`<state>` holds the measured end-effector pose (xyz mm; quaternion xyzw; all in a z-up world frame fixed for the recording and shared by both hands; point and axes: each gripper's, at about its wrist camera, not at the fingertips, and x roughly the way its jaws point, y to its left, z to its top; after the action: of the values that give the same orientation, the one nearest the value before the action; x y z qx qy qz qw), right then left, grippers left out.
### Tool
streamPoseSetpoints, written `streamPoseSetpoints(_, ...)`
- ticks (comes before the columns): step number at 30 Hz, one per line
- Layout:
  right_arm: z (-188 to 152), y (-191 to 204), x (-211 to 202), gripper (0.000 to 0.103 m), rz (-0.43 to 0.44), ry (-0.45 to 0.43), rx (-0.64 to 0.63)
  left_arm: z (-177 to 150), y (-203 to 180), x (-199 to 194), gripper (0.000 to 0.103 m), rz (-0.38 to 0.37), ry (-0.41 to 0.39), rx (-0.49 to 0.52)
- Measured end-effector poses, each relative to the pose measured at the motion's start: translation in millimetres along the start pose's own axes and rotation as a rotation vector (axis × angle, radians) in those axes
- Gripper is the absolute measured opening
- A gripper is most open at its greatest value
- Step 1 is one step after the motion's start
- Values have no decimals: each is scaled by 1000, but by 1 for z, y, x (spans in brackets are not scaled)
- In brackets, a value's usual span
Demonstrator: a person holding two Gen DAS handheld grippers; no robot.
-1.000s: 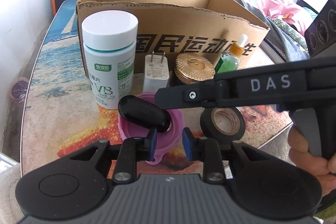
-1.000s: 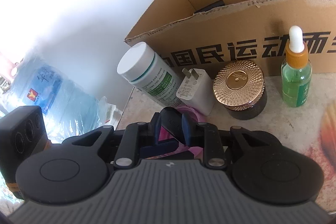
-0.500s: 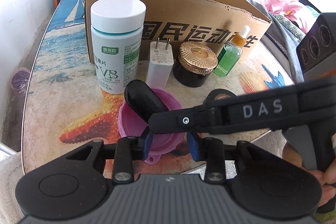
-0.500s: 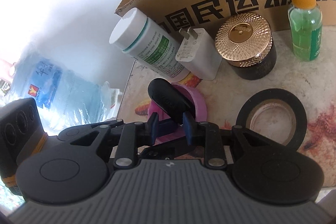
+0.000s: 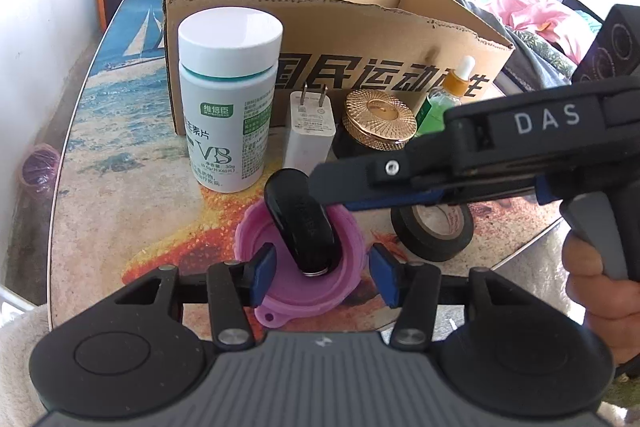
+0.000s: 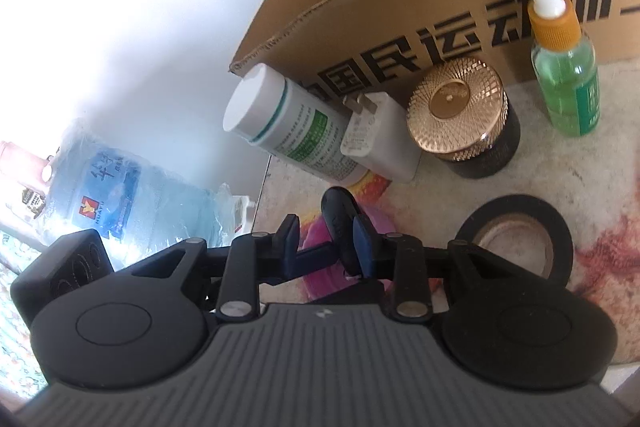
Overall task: Organize rigid objects
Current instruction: 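Close the right gripper on the black item inside the pink cup, then lift the black item up out of the pink cup with the right gripper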
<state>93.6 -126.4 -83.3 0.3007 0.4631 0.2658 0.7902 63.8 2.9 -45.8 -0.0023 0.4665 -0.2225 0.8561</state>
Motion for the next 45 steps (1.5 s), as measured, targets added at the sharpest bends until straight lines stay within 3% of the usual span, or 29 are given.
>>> streamPoseSetpoints(11,11,3,27,30,-11,-22,-52,1,3,6,48,-5,-46,3)
streamPoseSetpoints(19,3,5,18,21,38,-12,-80,0,6,6,40,6,-66,22)
streamPoseSetpoints(28,2,10,16,21,28,-8,-103,2,3,7,35,13,-82,37)
streamPoseSetpoints(36,4,-11,-3,27,21,-109,25,-1,4,2,25,13,-103,47)
streamPoseSetpoints(41,5,-24,6,33,23,-93,76,-4,1,2,23,21,-107,72)
streamPoseSetpoints(45,4,-20,13,46,44,-71,64,-5,-3,0,22,20,-116,98)
